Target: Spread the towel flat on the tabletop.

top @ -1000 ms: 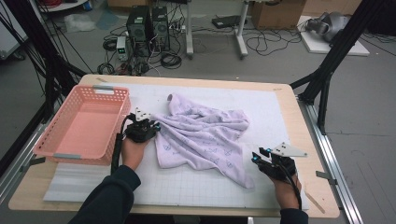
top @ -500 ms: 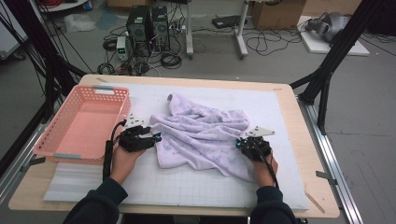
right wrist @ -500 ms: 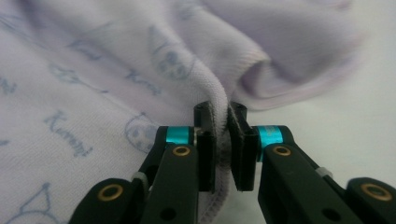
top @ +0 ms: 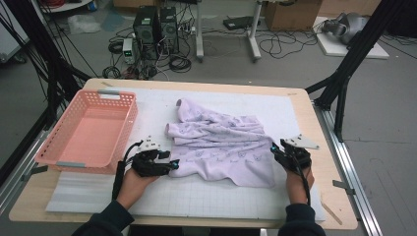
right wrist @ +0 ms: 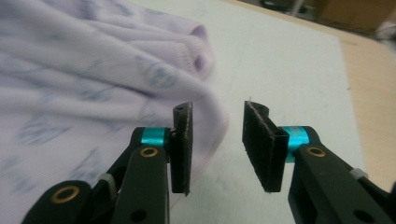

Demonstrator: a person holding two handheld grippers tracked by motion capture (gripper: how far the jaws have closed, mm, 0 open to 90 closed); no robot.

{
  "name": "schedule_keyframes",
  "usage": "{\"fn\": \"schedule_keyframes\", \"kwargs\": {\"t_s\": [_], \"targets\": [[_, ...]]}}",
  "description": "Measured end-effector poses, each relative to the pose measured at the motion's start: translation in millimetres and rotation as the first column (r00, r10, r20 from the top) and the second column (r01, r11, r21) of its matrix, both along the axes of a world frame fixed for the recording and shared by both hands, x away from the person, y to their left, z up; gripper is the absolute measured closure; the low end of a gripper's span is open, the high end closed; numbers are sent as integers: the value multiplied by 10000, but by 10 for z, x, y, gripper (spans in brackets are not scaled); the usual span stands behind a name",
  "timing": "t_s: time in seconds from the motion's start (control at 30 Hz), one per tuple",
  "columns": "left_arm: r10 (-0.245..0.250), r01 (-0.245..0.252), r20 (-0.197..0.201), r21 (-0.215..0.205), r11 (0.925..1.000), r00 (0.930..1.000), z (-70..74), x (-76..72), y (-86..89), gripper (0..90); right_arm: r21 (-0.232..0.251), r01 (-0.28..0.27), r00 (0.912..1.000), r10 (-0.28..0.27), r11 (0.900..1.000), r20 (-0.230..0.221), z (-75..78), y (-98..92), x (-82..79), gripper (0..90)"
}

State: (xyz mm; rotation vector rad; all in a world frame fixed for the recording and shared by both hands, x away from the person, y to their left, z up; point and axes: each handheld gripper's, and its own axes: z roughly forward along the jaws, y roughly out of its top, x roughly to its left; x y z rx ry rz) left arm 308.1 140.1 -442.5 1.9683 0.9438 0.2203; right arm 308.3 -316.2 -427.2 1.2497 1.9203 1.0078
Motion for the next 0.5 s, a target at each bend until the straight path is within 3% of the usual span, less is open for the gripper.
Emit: {"fn": "schedule_keyframes", "kwargs": {"t_s": [0.07, 0.13, 0.2, 0.27, 0.3, 0.37, 0.4, 0.43, 0.5], "targets": [[-137, 136, -297, -46, 9999, 9995, -38, 2, -3, 475, 33, -627, 9979, 627, 9980, -146, -8, -9, -157, 595], [-369, 370, -441, 3, 9993, 9983, -64, -1, -28, 531, 163, -1293, 9898, 1301, 9915, -585, -51, 17, -276, 546], [-546, 551, -136, 456, 9974, 9984, -73, -19, -66, 634, 463, -2057, 9720, 2096, 9775, -1065, -104, 67, -358, 516], [-505, 508, -70, 630, 9967, 9987, -70, -3, -78, 827, 326, -2669, 9532, 2688, 9632, -1387, -149, 143, -394, 503], [-411, 405, 74, 699, 9967, 9991, -63, 7, -77, 841, 238, -2742, 9481, 2744, 9614, -1608, -177, 174, -380, 518], [-65, 42, 358, 642, 9979, 9993, -45, 43, -50, 850, 254, -2827, 9391, 2820, 9589, -1963, -214, 205, -323, 730], [163, -176, 396, 340, 9993, 9991, -33, 75, -26, 851, 267, -2850, 9378, 2845, 9581, -1987, -205, 213, -298, 826], [286, -296, 457, 232, 9993, 9985, -31, 99, -7, 851, -219, -2779, 9442, 2688, 9604, -1905, -186, 236, -260, 841], [739, -743, 526, 58, 9972, 9959, -57, 163, 34, 852, -704, -2356, 9597, 2206, 9693, -1743, -180, 249, -197, 845]]}}
